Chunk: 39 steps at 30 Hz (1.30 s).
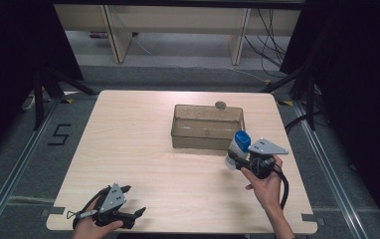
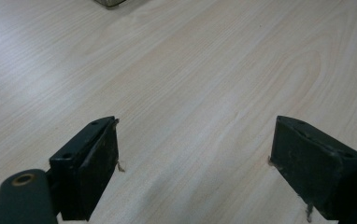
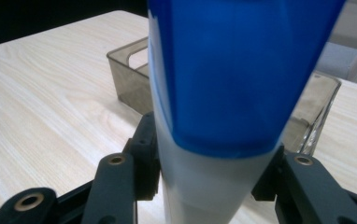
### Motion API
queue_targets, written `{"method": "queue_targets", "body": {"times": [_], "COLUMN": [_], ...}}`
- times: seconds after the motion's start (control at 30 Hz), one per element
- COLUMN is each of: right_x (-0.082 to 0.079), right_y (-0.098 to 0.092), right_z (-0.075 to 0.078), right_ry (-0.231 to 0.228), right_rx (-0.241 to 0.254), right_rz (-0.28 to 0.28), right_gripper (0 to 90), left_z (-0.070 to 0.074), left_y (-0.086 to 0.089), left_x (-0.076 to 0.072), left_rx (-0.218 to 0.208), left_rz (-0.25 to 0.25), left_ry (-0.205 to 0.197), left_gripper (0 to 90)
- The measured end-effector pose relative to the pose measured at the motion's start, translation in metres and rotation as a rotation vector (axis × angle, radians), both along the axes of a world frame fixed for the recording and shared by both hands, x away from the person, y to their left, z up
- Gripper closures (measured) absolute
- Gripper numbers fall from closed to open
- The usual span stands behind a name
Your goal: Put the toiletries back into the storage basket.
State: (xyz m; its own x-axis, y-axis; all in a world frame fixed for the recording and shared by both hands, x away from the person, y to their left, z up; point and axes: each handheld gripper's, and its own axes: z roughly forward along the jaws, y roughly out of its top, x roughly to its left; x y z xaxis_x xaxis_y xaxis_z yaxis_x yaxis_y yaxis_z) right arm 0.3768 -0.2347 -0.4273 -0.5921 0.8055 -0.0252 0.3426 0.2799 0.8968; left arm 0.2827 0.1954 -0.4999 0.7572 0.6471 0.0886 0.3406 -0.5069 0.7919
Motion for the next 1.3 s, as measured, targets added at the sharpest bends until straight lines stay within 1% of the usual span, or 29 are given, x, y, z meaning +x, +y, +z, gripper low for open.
{"method": "queue_targets", "body": {"times": [0.03, 0.2, 0.23, 0.27, 0.3, 0.33, 0.4, 0.43, 0.47, 0.5, 0.53, 0.57, 0.6, 0.63, 0.67, 0.7, 0.73, 0.77, 0.8, 0.87, 0.9, 0.97, 1.03, 1.1, 1.13, 1.17, 1.2, 1.23, 1.3], "right_x": [0.002, 0.004, 0.005, 0.005, 0.008, 0.009, 0.011, 0.011, 0.014, 0.014, 0.016, 0.016, 0.018, 0.018, 0.018, 0.021, 0.020, 0.023, 0.023, 0.026, 0.027, 0.030, 0.033, 0.035, 0.035, 0.036, 0.038, 0.039, 0.041], "right_y": [-0.002, -0.005, -0.006, -0.006, -0.008, -0.009, -0.010, -0.008, -0.011, -0.010, -0.012, -0.012, -0.013, -0.014, -0.013, -0.015, -0.016, -0.017, -0.017, -0.020, -0.021, -0.022, -0.024, -0.025, -0.025, -0.025, -0.026, -0.024, -0.025], "right_z": [0.003, 0.009, 0.011, 0.011, 0.012, 0.013, 0.015, 0.015, 0.016, 0.017, 0.017, 0.019, 0.020, 0.022, 0.022, 0.023, 0.025, 0.026, 0.027, 0.031, 0.033, 0.035, 0.039, 0.041, 0.041, 0.042, 0.043, 0.043, 0.046], "right_ry": [-0.011, 0.000, 0.008, 0.008, -0.020, -0.019, -0.013, -0.004, -0.035, -0.013, -0.033, -0.020, -0.029, -0.018, -0.005, -0.024, -0.006, -0.029, -0.025, -0.045, -0.037, -0.053, -0.053, -0.060, -0.060, -0.060, -0.065, -0.064, -0.051], "right_rx": [0.002, 0.009, 0.021, 0.021, 0.003, 0.008, 0.004, 0.027, 0.003, 0.014, 0.005, 0.008, 0.000, 0.001, 0.026, 0.007, 0.007, 0.003, 0.010, -0.012, -0.012, -0.010, -0.014, -0.010, -0.010, -0.002, -0.012, 0.002, 0.000], "right_rz": [-0.007, -0.016, -0.033, -0.033, -0.027, -0.035, -0.036, -0.052, -0.037, -0.049, -0.044, -0.047, -0.039, -0.043, -0.059, -0.048, -0.057, -0.052, -0.069, -0.066, -0.065, -0.075, -0.078, -0.084, -0.084, -0.086, -0.086, -0.097, -0.097], "right_gripper": [56.1, 56.1, 56.1, 56.1, 56.2, 56.2, 56.1, 56.1, 56.1, 56.1, 56.2, 56.1, 56.2, 56.1, 56.2, 56.1, 56.2, 56.1, 56.1, 56.1, 56.1, 56.2, 56.1, 56.2, 56.2, 56.2, 56.2, 56.2, 56.2], "left_z": [-0.001, -0.001, 0.000, -0.001, -0.001, 0.000, 0.000, -0.001, -0.001, -0.001, -0.001, -0.002, -0.002, 0.000, -0.001, 0.000, -0.001, -0.002, -0.002, -0.001, -0.001, -0.002, -0.001, -0.001, -0.002, -0.001, -0.002, -0.002, -0.001], "left_y": [-0.002, -0.001, 0.000, -0.001, -0.002, 0.000, 0.000, -0.002, -0.001, -0.001, -0.001, -0.002, -0.002, 0.000, -0.002, 0.000, -0.001, -0.002, -0.002, -0.002, 0.000, -0.002, -0.001, -0.001, -0.001, -0.001, -0.002, -0.002, -0.001], "left_x": [-0.001, -0.001, 0.000, 0.000, -0.001, 0.000, 0.000, -0.001, -0.001, -0.001, -0.001, -0.001, -0.001, 0.000, -0.001, 0.000, 0.000, -0.001, -0.001, -0.001, 0.000, -0.001, 0.000, 0.000, 0.000, 0.000, 0.000, -0.001, 0.000], "left_rx": [-0.033, -0.017, -0.004, -0.040, -0.034, 0.000, -0.005, -0.032, -0.023, -0.025, -0.028, -0.041, -0.041, -0.009, -0.038, -0.004, -0.025, -0.041, -0.040, -0.038, -0.004, -0.041, -0.015, -0.011, -0.029, -0.021, -0.035, -0.041, -0.022], "left_rz": [0.008, 0.005, 0.002, 0.004, 0.008, 0.000, 0.001, 0.008, 0.007, 0.007, 0.002, 0.007, 0.008, 0.006, 0.011, 0.002, 0.001, 0.007, 0.011, 0.008, -0.003, 0.008, 0.000, -0.001, 0.007, 0.003, 0.007, 0.008, 0.004], "left_ry": [0.004, 0.001, 0.000, 0.004, -0.001, 0.000, 0.001, 0.004, 0.002, 0.002, 0.005, 0.006, 0.007, 0.002, 0.004, 0.000, 0.006, 0.007, 0.004, 0.001, 0.001, 0.007, 0.002, 0.004, 0.005, 0.007, 0.006, 0.006, 0.004], "left_gripper": [14.9, 14.9, 14.9, 14.9, 14.9, 14.9, 14.9, 14.9, 14.9, 14.9, 14.9, 14.9, 14.9, 14.9, 14.9, 14.9, 14.9, 14.9, 14.9, 14.9, 14.9, 14.9, 14.9, 14.9, 14.9, 14.9, 14.9, 14.9, 14.9]}}
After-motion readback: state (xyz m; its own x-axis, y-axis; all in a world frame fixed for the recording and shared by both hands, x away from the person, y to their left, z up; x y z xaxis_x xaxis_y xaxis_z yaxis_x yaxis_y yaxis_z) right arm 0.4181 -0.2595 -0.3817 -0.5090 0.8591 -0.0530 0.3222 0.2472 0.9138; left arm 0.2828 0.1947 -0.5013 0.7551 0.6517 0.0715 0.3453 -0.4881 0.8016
